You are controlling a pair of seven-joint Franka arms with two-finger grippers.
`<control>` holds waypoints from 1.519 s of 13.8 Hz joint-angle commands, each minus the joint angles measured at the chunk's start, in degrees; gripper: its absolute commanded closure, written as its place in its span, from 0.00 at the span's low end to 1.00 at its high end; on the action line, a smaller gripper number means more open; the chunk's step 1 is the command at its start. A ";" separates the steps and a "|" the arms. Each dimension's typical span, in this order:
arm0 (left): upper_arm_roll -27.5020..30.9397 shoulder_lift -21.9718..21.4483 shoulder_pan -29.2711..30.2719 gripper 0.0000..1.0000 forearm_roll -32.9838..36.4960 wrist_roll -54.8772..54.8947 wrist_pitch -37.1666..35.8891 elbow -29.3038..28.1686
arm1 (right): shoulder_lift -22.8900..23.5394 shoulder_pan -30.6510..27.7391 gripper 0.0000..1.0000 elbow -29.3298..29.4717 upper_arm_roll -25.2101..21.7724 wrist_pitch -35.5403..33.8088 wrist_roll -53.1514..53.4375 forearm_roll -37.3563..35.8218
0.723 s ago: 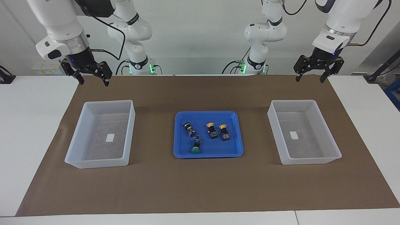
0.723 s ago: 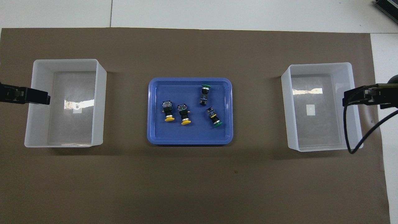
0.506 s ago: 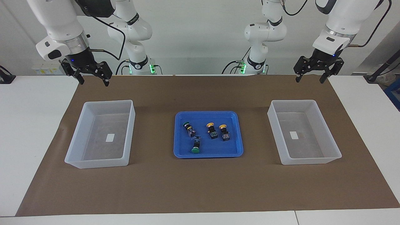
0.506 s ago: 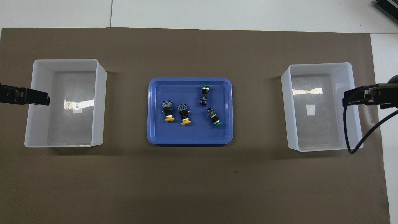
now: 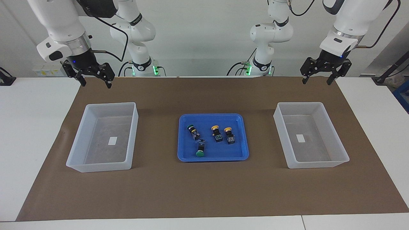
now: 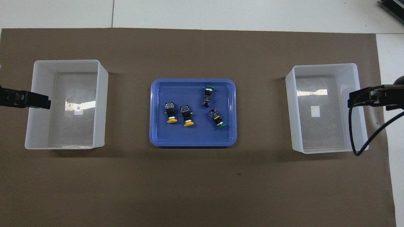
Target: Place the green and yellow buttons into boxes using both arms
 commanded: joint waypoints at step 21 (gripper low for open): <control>0.02 13.59 -18.19 0.00 -2.73 -27.26 24.83 -6.70 | 2.89 12.08 0.00 -13.63 0.31 28.99 16.60 1.35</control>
